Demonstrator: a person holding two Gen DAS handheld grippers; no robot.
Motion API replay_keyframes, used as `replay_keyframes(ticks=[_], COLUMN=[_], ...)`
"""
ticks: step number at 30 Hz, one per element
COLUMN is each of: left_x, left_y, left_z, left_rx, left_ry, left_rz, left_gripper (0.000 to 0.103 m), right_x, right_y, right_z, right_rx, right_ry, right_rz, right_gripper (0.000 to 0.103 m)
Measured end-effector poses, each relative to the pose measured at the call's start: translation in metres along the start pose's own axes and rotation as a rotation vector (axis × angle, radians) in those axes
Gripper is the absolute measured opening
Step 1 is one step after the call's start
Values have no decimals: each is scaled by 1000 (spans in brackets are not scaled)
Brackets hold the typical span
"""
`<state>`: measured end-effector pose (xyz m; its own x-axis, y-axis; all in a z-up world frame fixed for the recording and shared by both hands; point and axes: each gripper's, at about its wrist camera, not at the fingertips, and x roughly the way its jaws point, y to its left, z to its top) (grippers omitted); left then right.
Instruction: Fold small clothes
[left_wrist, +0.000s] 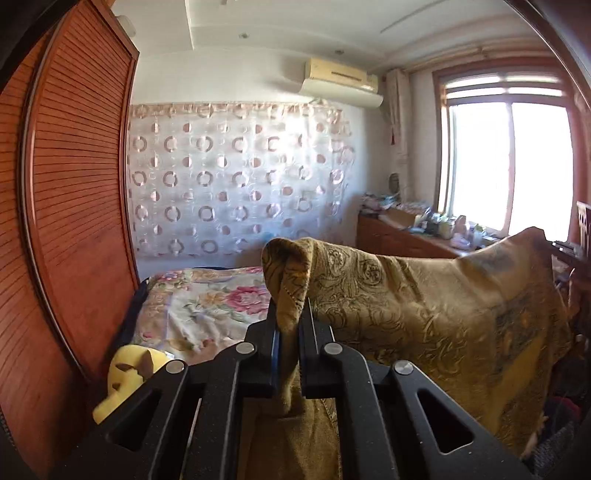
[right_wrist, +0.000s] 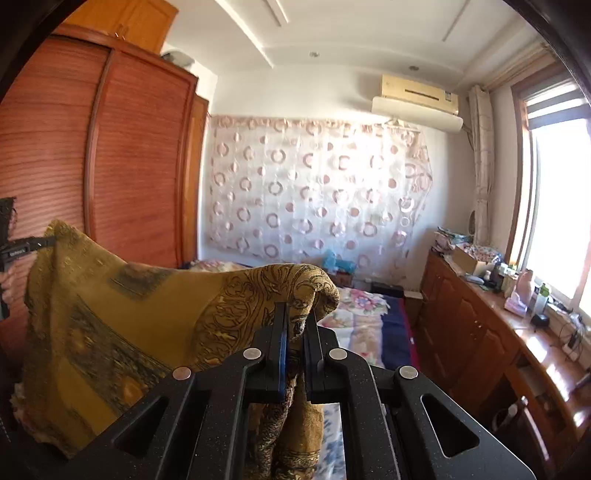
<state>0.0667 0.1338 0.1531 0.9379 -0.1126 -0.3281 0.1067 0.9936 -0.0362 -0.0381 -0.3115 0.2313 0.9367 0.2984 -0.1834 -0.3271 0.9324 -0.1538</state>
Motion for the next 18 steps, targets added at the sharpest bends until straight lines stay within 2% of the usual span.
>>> replay_keyframes(ticks=[2,3,4,5,6,7,8,9,10,14,16,18], left_x=[47,65,90,104,115,121,122,122,119,104,98,91], left_y=[11,15,19,23,25,27,25,25,21,7,5,1], left_z=[-1,-5,-14,-23,-33,-43,-54,-65,-74,-103,-114,-124], left_rx=[-3,-4,2,1,-5,-13,-20,-19,-11,21,32,25], left_ry=[24,46,90,123,154,183,199,209,220,282,285,301], left_rz=[47,59,84,97,90,69,46,32,29,12,21,10], left_gripper=[12,18,22,28,41,48,56,71,78,80,80,80], right_x=[53,80,110,139,163,180,194,200,203,208,201,183], right_y=[0,2,9,12,14,15,14,15,19,27,36,21], right_z=[7,7,6,-2,-12,-21,-33,-43,-51,-80,-91,-104], right_rx=[26,49,52,42,37,49,83,116,131,70,51,54], right_ry=[62,106,160,219,275,318,356,377,383,428,446,456], right_rz=[-33,-47,-60,-91,-138,-160,-146,-119,-99,-44,-13,14], right_gripper=[6,9,13,24,36,39,40,40,40,42,43,43])
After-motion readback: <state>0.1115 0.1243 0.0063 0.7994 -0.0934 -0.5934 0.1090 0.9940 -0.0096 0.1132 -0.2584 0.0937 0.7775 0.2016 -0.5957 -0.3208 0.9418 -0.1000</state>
